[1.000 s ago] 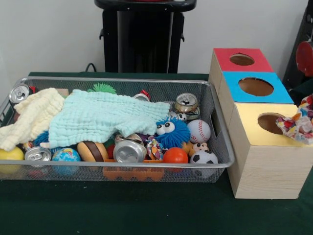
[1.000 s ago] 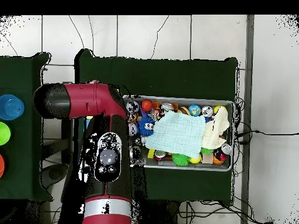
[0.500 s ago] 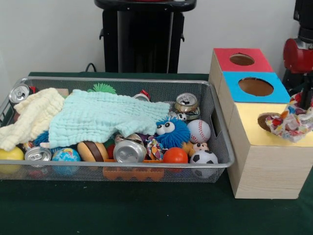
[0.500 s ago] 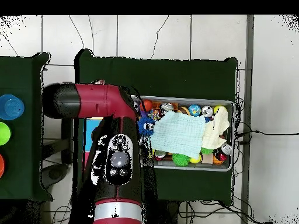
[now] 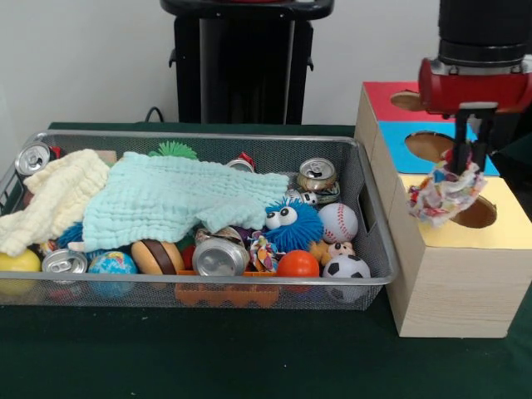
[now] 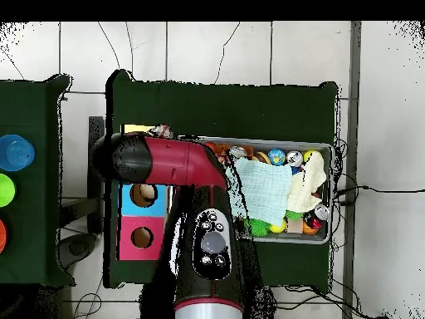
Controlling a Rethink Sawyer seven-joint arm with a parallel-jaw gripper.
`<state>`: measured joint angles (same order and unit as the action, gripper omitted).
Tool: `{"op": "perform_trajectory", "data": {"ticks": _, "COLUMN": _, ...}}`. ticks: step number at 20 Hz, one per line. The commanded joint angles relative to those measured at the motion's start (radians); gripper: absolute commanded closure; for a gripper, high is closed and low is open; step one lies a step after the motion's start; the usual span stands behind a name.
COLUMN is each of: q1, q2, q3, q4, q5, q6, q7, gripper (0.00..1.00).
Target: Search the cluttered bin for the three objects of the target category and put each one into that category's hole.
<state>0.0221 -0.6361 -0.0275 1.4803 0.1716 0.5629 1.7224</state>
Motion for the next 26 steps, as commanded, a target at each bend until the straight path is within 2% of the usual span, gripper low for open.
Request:
{"op": "perform_trajectory", "data": {"ticks": 1, "q1": -0.080, "q2": -0.028, "q3": 0.162, "q4": 0.233, "q5": -0.055, "q6": -0.101, "q7": -0.015, "gripper": 1.00}}
{"op": "perform_trajectory", "data": {"ticks": 12, "q1": -0.088, "q2": -0.020, "q3": 0.186, "q4": 0.224, "q5": -0.092, "q6": -0.094, "q7": 0.025, "gripper": 1.00}}
{"op": "perform_trajectory", "data": {"ticks": 26, "q1": 0.043, "q2": -0.013, "q3": 0.079, "q4": 0.161, "q5": -0.058, "q6": -0.015, "q7": 0.184, "gripper": 1.00}}
